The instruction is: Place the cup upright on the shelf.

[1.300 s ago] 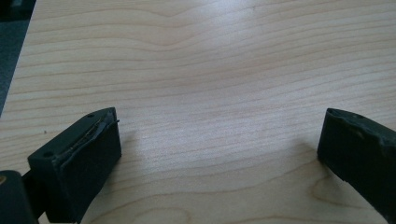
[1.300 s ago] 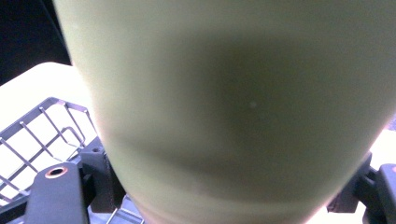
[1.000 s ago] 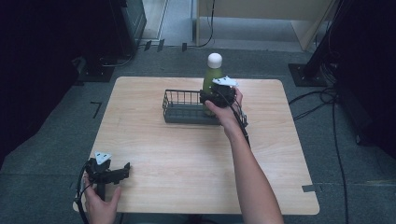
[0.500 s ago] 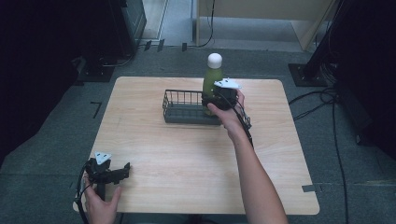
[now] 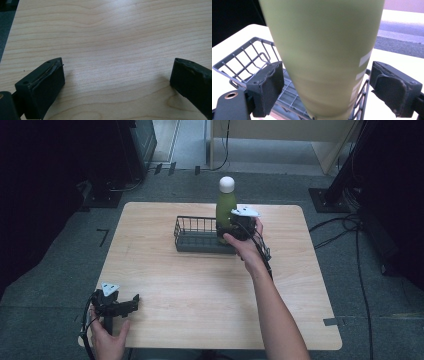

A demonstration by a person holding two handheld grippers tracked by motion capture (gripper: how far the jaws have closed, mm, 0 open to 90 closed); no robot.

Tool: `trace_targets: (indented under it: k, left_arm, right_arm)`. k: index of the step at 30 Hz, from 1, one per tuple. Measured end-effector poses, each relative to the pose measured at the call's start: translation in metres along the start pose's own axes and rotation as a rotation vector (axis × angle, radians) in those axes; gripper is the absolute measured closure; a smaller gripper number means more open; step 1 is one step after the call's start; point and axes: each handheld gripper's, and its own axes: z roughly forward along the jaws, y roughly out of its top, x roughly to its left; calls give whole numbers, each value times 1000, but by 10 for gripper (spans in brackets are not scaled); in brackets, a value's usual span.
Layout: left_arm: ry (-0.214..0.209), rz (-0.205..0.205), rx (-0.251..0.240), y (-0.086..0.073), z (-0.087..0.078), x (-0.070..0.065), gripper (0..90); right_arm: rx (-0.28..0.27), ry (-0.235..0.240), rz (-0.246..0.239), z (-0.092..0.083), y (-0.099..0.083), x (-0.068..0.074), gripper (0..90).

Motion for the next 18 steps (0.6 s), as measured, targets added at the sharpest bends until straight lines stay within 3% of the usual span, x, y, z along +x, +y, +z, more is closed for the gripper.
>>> trace_targets:
  k: [9, 18]
  left_arm:
    - [0, 0, 0, 0, 0, 0, 1]
    - [0, -1, 0, 0, 0, 0, 1]
  right_arm:
    - [-1, 19, 2, -15, -10, -4, 93]
    - [11, 16, -2, -34, -32, -18, 62]
